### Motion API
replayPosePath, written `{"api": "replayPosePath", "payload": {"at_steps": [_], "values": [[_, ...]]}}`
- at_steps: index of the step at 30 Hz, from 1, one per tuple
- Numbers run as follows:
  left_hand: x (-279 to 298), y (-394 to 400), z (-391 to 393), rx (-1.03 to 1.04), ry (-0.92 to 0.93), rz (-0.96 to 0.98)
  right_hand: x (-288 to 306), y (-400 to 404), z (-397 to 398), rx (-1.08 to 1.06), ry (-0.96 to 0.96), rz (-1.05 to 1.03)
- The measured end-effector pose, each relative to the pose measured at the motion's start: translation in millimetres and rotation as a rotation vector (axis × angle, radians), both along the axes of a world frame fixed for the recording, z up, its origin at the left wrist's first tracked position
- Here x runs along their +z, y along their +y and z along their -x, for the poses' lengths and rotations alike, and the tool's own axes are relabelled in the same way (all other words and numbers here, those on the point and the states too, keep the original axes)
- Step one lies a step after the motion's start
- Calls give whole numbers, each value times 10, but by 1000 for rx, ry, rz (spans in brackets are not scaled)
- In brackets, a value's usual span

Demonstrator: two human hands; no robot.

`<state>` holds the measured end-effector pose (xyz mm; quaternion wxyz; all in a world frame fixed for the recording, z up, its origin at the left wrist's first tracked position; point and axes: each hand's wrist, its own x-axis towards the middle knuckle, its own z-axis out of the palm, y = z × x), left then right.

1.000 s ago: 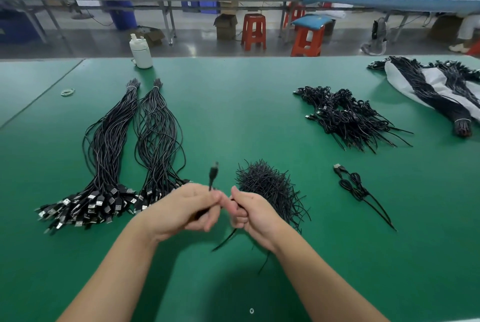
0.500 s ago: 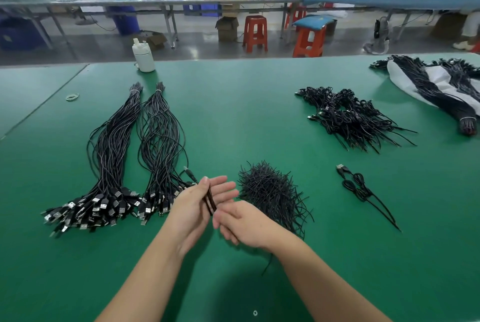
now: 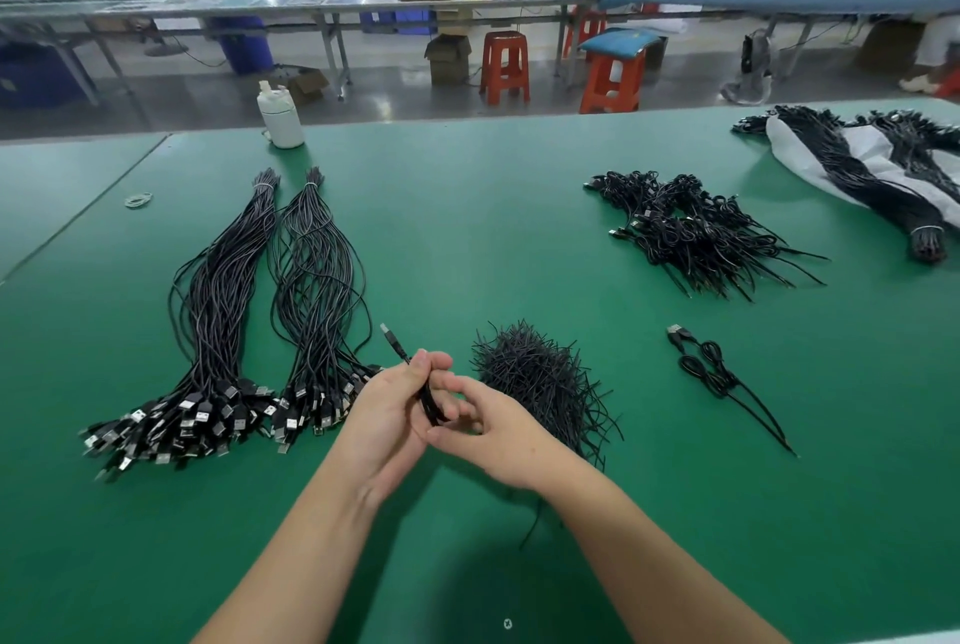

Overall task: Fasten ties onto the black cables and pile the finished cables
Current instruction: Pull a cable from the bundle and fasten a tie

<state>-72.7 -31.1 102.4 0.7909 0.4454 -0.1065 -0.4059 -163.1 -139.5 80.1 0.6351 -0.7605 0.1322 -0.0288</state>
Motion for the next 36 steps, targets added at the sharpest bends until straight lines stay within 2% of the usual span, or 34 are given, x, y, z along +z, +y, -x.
{"api": "replayPosePath", "payload": {"at_steps": [3,10,14,17,20,25,29,36], "values": [[-1,-20,27,-17,-15,-16,-7,-53,29,-14,-29,127],[16,10,83,-180,-80,-44,-24,-12,39,-29,-125,-55],[38,89,66,-313,-50,-44,-36,-4,88,-7,-159,-47],[100,138,52,-469,-86,-77,-63,-5,152,9,-174,-44],[155,167,51,-541,-115,-90,-39,12,219,16,-174,-58],[189,167,95,-486,-115,-114,-51,64,267,-102,-134,75],[167,127,134,-424,-177,-134,-96,69,285,-146,-87,63],[73,-52,229,-306,-98,-94,-47,40,328,-171,-154,57]]}}
